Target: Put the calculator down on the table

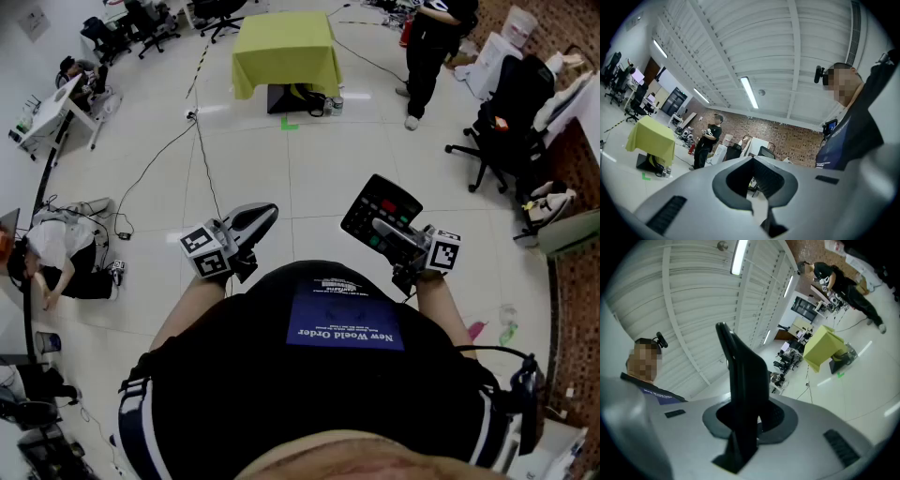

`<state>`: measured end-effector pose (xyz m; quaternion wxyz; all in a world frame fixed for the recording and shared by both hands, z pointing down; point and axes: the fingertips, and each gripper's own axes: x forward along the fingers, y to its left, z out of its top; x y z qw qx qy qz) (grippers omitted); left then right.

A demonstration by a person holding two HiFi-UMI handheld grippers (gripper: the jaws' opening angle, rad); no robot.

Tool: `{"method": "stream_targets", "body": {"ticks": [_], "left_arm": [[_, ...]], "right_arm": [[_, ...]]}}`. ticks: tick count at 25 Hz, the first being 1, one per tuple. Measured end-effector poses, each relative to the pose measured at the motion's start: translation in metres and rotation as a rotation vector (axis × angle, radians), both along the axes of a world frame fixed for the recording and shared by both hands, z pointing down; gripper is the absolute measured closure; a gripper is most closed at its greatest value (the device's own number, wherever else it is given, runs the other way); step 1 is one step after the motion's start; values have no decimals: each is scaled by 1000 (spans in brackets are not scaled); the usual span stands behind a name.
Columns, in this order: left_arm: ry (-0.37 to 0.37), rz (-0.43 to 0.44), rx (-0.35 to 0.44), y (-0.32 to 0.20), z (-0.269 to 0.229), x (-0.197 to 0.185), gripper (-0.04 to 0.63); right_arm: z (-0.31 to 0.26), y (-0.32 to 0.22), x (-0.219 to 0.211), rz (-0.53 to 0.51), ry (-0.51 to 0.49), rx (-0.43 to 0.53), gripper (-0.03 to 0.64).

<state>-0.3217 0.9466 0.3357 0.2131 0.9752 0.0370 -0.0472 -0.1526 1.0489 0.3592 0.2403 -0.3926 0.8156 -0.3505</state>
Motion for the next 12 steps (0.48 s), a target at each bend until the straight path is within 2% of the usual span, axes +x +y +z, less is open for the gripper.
{"method": "stream_targets", "body": {"ticks": [5, 12], "left_arm": [[0, 18, -6, 0, -3, 19, 589], [-10, -5, -6, -5, 13, 27, 589]], "right_arm": [[10, -2, 17, 5, 52, -28, 555], [29, -15, 23, -31, 44, -32, 555]]}}
